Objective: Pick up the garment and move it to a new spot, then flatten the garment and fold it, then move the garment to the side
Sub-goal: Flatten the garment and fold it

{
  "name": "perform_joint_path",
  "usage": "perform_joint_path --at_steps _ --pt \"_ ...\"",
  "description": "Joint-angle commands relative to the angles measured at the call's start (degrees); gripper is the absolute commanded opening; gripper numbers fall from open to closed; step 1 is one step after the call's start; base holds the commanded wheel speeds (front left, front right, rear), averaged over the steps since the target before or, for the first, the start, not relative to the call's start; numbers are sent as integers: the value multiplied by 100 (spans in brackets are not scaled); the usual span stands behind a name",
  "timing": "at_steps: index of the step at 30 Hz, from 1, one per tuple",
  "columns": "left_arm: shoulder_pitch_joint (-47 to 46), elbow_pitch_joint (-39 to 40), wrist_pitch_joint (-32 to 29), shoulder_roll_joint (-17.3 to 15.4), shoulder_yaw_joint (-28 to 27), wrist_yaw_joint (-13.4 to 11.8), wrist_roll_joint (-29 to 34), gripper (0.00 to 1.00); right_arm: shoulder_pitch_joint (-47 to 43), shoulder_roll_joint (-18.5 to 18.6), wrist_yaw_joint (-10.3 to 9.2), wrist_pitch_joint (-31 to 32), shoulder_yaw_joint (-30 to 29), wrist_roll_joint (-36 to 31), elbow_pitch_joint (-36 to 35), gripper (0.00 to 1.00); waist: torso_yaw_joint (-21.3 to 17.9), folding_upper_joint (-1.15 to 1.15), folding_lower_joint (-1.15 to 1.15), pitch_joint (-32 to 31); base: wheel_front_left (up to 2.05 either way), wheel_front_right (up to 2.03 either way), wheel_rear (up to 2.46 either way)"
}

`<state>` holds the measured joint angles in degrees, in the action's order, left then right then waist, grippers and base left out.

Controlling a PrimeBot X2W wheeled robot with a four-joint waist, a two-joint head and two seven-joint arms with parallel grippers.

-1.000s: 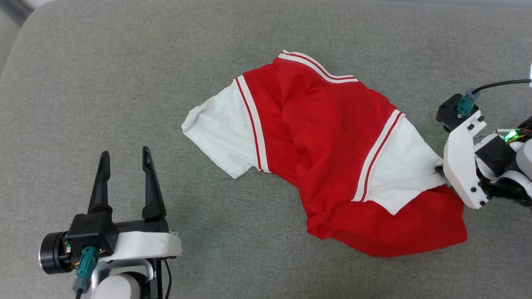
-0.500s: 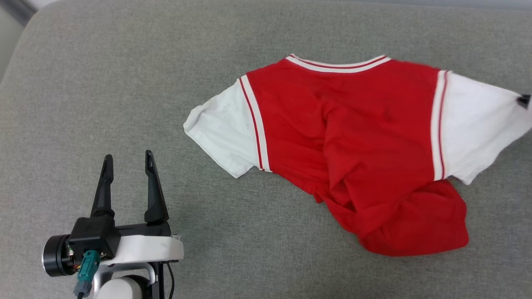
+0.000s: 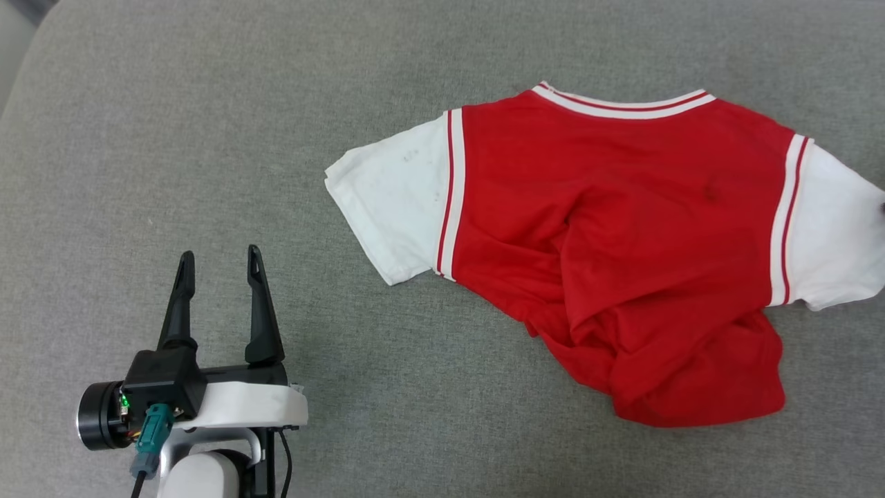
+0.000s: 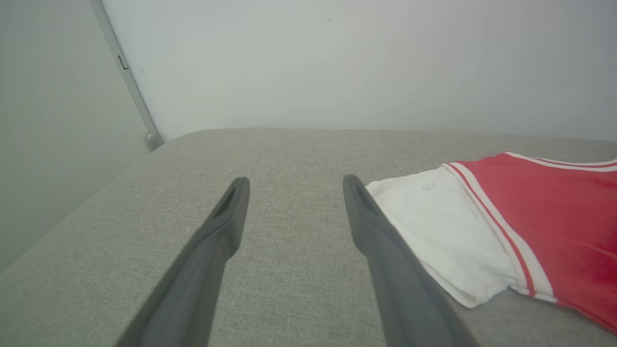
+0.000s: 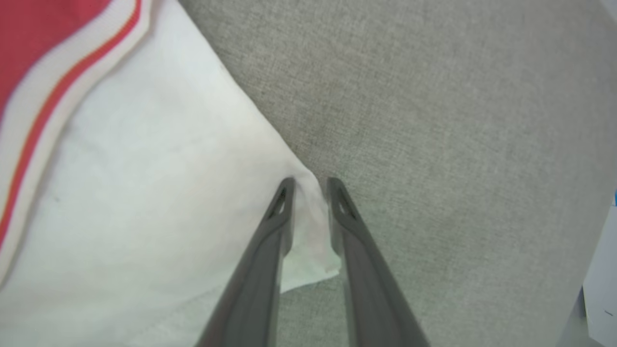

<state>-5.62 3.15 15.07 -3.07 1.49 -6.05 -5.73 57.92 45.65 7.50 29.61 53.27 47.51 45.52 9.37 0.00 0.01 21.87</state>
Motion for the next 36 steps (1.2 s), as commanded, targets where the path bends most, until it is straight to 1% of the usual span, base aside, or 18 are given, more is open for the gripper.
perform_joint_path --at_steps 1,5,8,11,14,16,18,20,23,26,28,32,35,36 --pt "16 -48 15 1 -30 24 14 100 -86 -10 -2 -150 45 -103 -24 100 -50 0 -1 -114 0 0 0" --pt "-13 -164 15 -21 -160 97 44 100 -76 90 -4 -972 -16 -292 -129 100 -160 0 -1 -358 0 0 0" --pt "-107 -258 15 -101 -263 167 67 100 -122 52 -4 -1742 -174 -440 -178 100 -246 0 -1 -528 0 0 0" --pt "-246 -357 15 -222 -301 292 106 100 -205 -19 -3 -2499 -416 -611 -255 100 -309 0 -1 -651 0 0 0" --pt "-471 -463 15 -372 -326 430 87 100 -296 -128 -4 -3355 -779 -978 -293 100 -390 0 -1 -721 0 0 0" --pt "-648 -595 15 -521 -311 516 146 100 -425 -298 -3 -3866 -1104 -1194 -304 100 -451 0 -1 -756 0 0 0" --pt "-881 -788 -30 -664 -286 617 163 100 -564 -470 -3 -4224 -1505 -1436 -348 100 -515 0 -1 -784 0 0 0" --pt "-1192 -939 -91 -811 -273 716 179 100 -751 -645 -3 -4391 -1972 -1744 -466 100 -569 0 -1 -798 0 0 0" --pt "-1617 -1132 -302 -997 -301 875 74 100 -1158 -960 -3 -4472 -2815 -2261 -824 100 -654 0 -1 -799 0 0 0" --pt "-2046 -1296 -603 -1242 -254 1020 78 100 -1716 -1352 -3 -4477 -3731 -2837 -1525 100 -745 0 -1 -789 0 0 0" --pt "-2308 -1439 -866 -1366 -193 1119 7 100 -2183 -1636 -3 -4477 -4231 -3161 -2023 100 -784 0 -1 -787 0 0 0" --pt "-2845 -1820 -1648 -1664 85 1280 -208 100 -2967 -2081 -3 -4478 -4886 -3673 -2915 100 -851 0 -1 -783 0 0 0" --pt "-3275 -2042 -2373 -1958 416 1339 -532 100 -3393 -2315 -3 -4438 -5138 -3876 -3392 100 -909 0 -1 -754 0 0 0" --pt "-3398 -2085 -2647 -2081 636 1340 -687 100 -3504 -2375 -3 -4399 -5189 -3917 -3529 100 -932 0 -1 -733 0 0 0"
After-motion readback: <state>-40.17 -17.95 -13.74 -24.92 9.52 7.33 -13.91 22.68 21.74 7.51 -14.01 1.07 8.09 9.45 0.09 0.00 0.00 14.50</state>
